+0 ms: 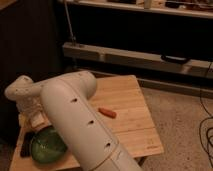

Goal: Place the white sponge in the ceramic cup

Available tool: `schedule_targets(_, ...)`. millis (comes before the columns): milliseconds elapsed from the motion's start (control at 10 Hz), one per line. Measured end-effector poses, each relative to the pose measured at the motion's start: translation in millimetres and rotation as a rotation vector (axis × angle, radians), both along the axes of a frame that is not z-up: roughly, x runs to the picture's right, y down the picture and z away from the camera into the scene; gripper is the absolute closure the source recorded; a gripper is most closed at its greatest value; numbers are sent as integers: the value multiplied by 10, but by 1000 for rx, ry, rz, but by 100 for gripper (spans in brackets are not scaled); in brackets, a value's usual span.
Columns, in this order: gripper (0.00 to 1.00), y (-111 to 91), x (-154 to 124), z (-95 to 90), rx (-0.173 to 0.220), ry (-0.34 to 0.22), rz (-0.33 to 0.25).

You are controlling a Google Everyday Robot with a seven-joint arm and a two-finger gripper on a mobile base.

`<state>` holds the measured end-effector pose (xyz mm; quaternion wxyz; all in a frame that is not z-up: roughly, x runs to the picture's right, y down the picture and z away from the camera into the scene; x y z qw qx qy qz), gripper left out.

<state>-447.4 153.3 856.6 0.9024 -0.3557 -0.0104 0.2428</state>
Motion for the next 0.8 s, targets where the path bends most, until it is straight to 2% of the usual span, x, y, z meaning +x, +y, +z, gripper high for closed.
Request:
schedule_targets(600,21,1,117,171,-13,49,23)
schedule_targets(800,34,20,127,192,-18,49,25)
